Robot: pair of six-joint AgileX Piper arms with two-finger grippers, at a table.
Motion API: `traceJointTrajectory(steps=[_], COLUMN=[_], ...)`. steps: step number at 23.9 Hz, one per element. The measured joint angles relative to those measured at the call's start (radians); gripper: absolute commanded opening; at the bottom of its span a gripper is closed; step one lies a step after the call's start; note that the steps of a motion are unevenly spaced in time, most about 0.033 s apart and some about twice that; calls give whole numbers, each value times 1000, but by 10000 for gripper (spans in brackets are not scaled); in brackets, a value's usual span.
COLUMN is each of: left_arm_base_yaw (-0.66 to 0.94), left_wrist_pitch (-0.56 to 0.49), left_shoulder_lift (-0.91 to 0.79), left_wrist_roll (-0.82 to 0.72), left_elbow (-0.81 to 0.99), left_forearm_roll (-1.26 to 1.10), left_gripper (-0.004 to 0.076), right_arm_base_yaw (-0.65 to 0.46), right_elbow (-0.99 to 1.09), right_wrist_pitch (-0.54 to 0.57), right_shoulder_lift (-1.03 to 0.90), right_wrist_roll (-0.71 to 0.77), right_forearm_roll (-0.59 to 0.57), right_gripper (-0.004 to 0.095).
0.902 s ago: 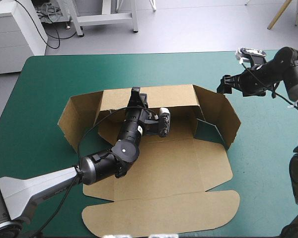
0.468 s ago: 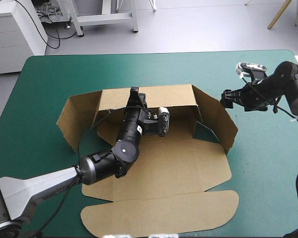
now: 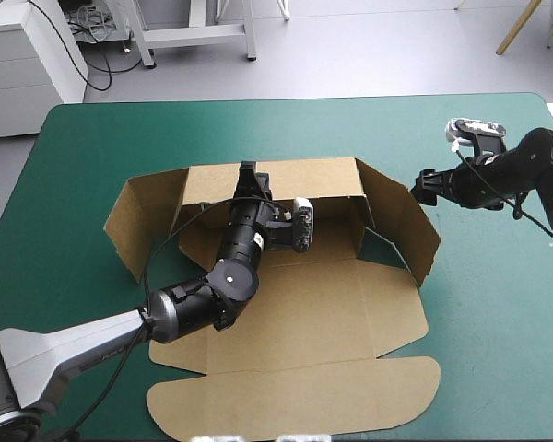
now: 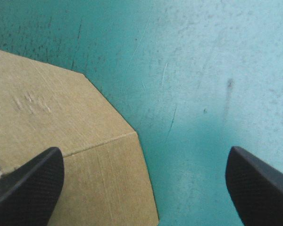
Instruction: Fold the box
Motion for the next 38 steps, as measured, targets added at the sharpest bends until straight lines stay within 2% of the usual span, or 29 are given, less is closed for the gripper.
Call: traceJointTrajectory(steps=[9, 14, 15, 20, 23, 27, 33, 35, 37, 38], left_arm_base_yaw=[0, 0, 0, 0, 0, 0, 0, 0, 0, 0], left_wrist_pitch=[2, 3, 3, 3, 5, 6, 7, 7, 7, 7], left_shoulder_lift=[1, 1, 1, 1, 1, 1, 1, 1, 1, 1], left_wrist_roll=[-2, -2, -2, -2, -2, -2, -2, -2, -2, -2], left_elbow=[-12, -12, -12, -13, -14, -14, -14, -14, -14, -14], left_forearm_roll=[-10, -11, -11, -11, -11, -13, -14, -14, -14, -14], left_gripper=[-10, -10, -10, -10, -10, -10, -10, -10, -10, -10], right_arm_base_yaw=[0, 0, 0, 27, 142, 312, 441, 472, 512, 524], right_elbow=[-90, 8, 68, 248, 328, 419, 466, 480, 490, 492], right_wrist_pitch=[41, 8, -39, -141, -236, -450, -642, -686, -745, -766], right_shoulder_lift=[31, 6, -28, -178, -197, -197, -197, -197, -197, -197], right_wrist_roll=[12, -19, -46, -201, -232, -226, -224, -221, -205, -202], right_forearm_roll=[3, 12, 30, 148, 149, 108, 88, 88, 87, 87], right_gripper=[846, 846, 846, 824, 823, 823, 818, 758, 528, 290])
